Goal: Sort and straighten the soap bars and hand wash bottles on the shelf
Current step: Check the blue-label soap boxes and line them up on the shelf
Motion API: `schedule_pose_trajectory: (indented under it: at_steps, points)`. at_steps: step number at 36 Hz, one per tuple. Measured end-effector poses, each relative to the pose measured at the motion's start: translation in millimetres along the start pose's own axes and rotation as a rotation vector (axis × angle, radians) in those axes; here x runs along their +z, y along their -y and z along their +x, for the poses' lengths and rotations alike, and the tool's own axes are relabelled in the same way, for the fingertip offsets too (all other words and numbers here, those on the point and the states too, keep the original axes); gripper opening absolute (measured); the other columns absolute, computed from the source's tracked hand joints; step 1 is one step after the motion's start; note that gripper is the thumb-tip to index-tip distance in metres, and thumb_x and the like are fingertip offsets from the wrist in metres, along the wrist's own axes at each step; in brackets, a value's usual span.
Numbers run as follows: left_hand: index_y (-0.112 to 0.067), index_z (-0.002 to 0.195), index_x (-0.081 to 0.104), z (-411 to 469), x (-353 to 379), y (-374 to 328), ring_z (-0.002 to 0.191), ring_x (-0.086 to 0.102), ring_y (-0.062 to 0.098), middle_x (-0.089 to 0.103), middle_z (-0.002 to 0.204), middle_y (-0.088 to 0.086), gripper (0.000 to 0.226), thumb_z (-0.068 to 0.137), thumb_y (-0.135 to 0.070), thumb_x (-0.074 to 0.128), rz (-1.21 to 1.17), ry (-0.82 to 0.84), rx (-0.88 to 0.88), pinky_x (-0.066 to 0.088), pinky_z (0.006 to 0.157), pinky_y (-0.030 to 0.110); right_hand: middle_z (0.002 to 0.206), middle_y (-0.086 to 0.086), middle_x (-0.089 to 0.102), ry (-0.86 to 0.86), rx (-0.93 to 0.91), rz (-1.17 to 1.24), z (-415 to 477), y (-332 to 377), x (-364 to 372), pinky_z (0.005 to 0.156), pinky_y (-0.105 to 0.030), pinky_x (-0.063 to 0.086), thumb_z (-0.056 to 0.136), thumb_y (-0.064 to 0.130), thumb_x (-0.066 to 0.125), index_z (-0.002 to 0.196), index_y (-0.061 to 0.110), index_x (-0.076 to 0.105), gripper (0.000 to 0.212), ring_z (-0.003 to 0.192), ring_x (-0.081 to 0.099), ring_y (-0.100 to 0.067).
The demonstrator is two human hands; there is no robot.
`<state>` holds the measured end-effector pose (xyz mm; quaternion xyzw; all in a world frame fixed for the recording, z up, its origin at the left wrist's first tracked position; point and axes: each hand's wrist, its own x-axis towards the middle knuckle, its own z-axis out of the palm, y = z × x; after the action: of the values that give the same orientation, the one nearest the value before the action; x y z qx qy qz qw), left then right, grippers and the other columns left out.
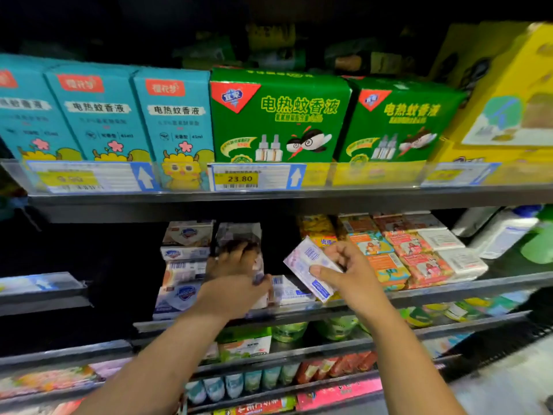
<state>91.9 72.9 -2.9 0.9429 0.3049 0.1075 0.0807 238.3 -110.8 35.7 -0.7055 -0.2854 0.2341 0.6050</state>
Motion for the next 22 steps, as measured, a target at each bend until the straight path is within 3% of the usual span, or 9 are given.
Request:
schedule_pose_trajectory:
  at_steps: [2,4,9,11,14,17,20,22]
  points:
    - [-0.030,0.146,0.044,2.3,-3.8,1.4,0.134,0.047,0.027,0.039,0.156,-0.002,0.078,0.080,-0.068,0.029,-0.022,0.040,0.026,0.036,0.111,0.043,0.085,-0.011,0.062,-0.015,0.009,0.105,-9.2,-3.6,-1.2,0.064,-0.034,0.048,0.069,0.025,0.090,0.092,0.018,0.063,0.036,0.074,0.062,-0.024]
    - [-0.025,0.140,0.053,4.8,-4.7,4.1,0.127,0.054,0.028,0.047,0.149,0.001,0.077,0.079,-0.066,0.031,-0.108,0.000,0.068,0.045,0.103,0.041,0.087,-0.006,0.072,-0.039,0.058,0.199,-16.9,-4.9,-1.4,0.063,-0.030,0.051,0.080,0.012,0.081,0.096,0.010,0.064,0.023,0.075,0.068,-0.020]
    - [-0.017,0.129,0.063,-1.1,-10.6,2.5,0.112,0.064,0.032,0.059,0.136,0.005,0.063,0.086,-0.058,0.042,-0.170,-0.146,0.132,0.052,0.092,0.041,0.093,-0.014,0.074,-0.075,0.180,0.339,-28.2,-3.7,-2.0,0.060,-0.031,0.048,0.090,0.016,0.071,0.090,0.013,0.073,0.003,0.073,0.068,-0.023]
    - [-0.025,0.135,0.058,-7.6,-25.2,-8.4,0.121,0.058,0.027,0.053,0.143,-0.002,0.060,0.087,-0.058,0.044,-0.168,-0.189,0.132,0.045,0.099,0.042,0.090,-0.011,0.075,-0.087,0.198,0.377,-29.7,-2.0,-4.0,0.059,-0.028,0.049,0.091,0.013,0.069,0.084,0.015,0.074,0.008,0.070,0.068,-0.020]
    - [-0.040,0.147,0.037,-16.7,-37.5,-22.0,0.141,0.030,0.016,0.029,0.156,-0.015,0.065,0.087,-0.053,0.059,-0.314,-0.092,0.176,0.028,0.116,0.036,0.089,-0.009,0.077,-0.076,0.223,0.410,-32.0,3.7,-8.9,0.061,-0.028,0.050,0.091,0.014,0.069,0.088,0.011,0.072,0.006,0.072,0.070,-0.019]
    - [-0.047,0.146,0.030,-32.1,-42.5,-40.2,0.146,0.026,0.016,0.021,0.159,-0.015,0.070,0.084,-0.044,0.062,-0.386,-0.081,0.483,0.025,0.119,0.035,0.085,-0.011,0.075,-0.021,0.247,0.427,-33.4,9.2,-14.8,0.057,-0.026,0.051,0.093,0.014,0.066,0.087,0.009,0.071,0.009,0.069,0.069,-0.019]
    - [-0.038,0.142,0.046,-42.5,-34.6,-54.8,0.143,0.033,0.016,0.035,0.155,-0.012,0.056,0.088,-0.034,0.064,-0.454,-0.089,0.690,0.023,0.119,0.025,0.081,-0.012,0.073,0.033,0.244,0.453,-35.1,15.2,-20.1,0.060,-0.027,0.052,0.094,0.010,0.061,0.077,0.012,0.073,0.021,0.066,0.067,-0.020]
    - [-0.033,0.135,0.055,-43.9,-32.8,-59.2,0.137,0.041,0.012,0.048,0.144,-0.019,0.050,0.088,-0.029,0.070,-0.565,-0.117,0.649,0.031,0.114,0.027,0.083,-0.012,0.072,0.059,0.241,0.421,-38.0,20.3,-23.3,0.059,-0.027,0.050,0.096,0.014,0.060,0.079,0.013,0.074,0.022,0.068,0.067,-0.020]
